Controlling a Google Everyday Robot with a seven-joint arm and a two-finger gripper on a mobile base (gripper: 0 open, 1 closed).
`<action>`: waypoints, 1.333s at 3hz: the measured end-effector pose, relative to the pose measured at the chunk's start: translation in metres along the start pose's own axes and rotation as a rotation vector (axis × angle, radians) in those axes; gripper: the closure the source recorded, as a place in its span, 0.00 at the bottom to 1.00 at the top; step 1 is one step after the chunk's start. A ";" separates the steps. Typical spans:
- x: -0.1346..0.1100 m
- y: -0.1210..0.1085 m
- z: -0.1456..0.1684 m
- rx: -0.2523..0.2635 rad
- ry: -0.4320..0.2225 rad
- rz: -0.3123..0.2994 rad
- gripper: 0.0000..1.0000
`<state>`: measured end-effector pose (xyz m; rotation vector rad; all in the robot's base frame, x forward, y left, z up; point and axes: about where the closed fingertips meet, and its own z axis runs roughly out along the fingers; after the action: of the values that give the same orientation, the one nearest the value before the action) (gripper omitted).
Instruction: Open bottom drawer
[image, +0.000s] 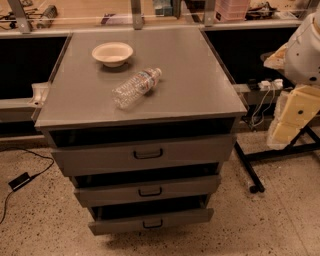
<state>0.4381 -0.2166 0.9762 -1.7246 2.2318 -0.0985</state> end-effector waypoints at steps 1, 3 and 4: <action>0.000 0.000 0.005 -0.007 -0.002 0.000 0.00; -0.010 0.027 0.082 -0.086 -0.072 -0.027 0.00; -0.005 0.066 0.145 -0.114 -0.138 -0.062 0.00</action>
Offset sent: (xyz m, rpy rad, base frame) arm 0.0219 0.0154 -0.0843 0.0687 0.1304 0.0311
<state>0.4195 -0.1744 0.8234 -1.8011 2.1217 0.1327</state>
